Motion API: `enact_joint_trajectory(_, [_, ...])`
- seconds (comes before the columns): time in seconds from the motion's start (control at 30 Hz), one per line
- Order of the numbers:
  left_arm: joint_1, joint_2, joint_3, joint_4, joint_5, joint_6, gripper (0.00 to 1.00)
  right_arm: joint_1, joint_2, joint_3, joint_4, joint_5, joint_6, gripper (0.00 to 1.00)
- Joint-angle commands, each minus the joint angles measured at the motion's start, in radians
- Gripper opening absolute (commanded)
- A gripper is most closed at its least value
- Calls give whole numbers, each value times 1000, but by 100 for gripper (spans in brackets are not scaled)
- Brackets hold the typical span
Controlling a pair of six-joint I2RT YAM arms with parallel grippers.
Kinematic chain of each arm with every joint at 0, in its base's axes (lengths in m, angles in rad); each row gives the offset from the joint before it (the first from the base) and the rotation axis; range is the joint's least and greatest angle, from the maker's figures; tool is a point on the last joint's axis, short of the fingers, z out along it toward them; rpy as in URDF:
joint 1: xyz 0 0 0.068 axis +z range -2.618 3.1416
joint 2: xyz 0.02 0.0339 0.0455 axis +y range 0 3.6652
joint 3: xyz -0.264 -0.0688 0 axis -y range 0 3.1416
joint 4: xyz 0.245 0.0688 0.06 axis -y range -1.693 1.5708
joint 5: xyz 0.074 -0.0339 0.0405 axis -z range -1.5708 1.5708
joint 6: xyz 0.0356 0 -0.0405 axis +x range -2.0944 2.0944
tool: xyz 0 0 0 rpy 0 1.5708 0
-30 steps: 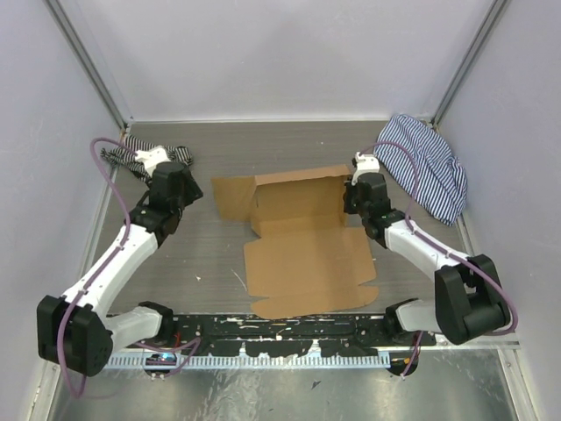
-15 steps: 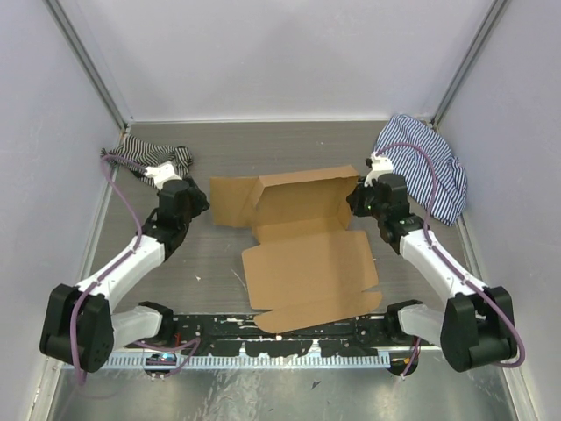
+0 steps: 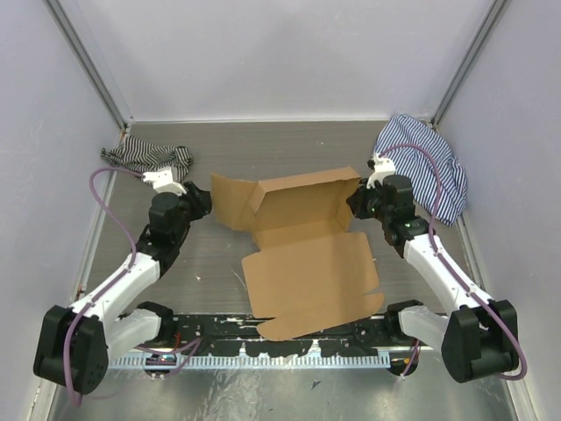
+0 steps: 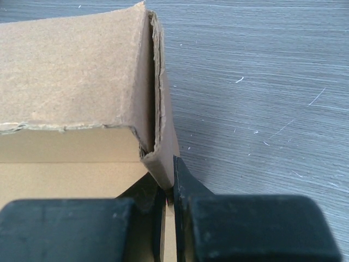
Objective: Fold the paper box
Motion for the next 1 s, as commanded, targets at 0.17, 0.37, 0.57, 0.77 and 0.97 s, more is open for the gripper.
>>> enact_joint_trajectory(0.17, [2,-186,-132,175,298,-5,50,-11,52,87,1,25,8,1])
enact_joint_trajectory(0.37, [2,-323,-151,18,126,17,53,-13,63,121,-30,35,0,1])
enact_joint_trajectory(0.57, [1,-320,-140,5,97,30,51,-18,28,109,-17,-41,2,1])
enact_joint_trajectory(0.77, [1,-261,-128,60,165,42,51,-28,5,120,-25,-109,0,1])
enact_joint_trajectory(0.97, [3,-344,-128,-34,-39,61,52,-35,-26,133,-76,-105,-12,1])
